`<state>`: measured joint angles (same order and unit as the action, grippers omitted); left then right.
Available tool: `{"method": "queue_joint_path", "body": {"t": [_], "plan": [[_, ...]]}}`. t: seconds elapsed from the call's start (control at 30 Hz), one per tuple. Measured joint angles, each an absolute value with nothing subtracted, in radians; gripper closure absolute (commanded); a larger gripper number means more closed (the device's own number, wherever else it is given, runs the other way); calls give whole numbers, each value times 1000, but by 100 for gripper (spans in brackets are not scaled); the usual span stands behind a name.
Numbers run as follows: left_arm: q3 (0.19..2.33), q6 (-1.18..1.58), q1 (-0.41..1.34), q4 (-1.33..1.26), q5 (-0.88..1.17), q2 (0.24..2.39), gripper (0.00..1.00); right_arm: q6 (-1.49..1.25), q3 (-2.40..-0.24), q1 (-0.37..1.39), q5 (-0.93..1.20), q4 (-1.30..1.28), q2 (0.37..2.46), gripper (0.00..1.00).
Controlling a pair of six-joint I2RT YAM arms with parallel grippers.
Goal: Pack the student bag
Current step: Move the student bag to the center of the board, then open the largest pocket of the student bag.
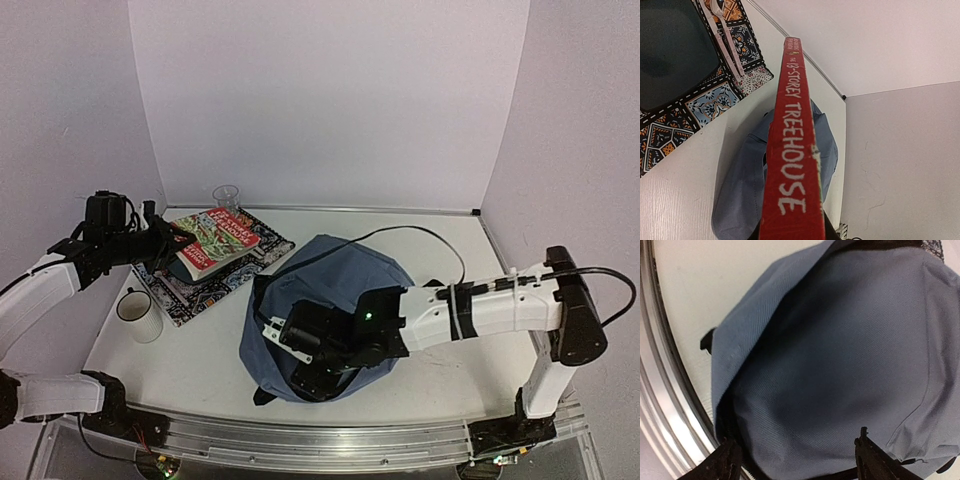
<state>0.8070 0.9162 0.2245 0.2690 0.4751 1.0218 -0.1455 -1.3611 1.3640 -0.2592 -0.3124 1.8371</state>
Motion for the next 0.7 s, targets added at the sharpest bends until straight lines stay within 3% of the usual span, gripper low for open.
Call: {"method": "queue_joint_path", "body": {"t": [0.47,0.6,0.7], "plan": [[807,916,224,311,470,1017,100,-79,-1336,1380,-295,-262,1947,8],[807,916,224,312,471,1008,100,-58,-1355,1386,-321,-268,1977,20],[807,916,224,314,475,1008,100,-51,-1377,1387,-355,-277,1995,43]]}}
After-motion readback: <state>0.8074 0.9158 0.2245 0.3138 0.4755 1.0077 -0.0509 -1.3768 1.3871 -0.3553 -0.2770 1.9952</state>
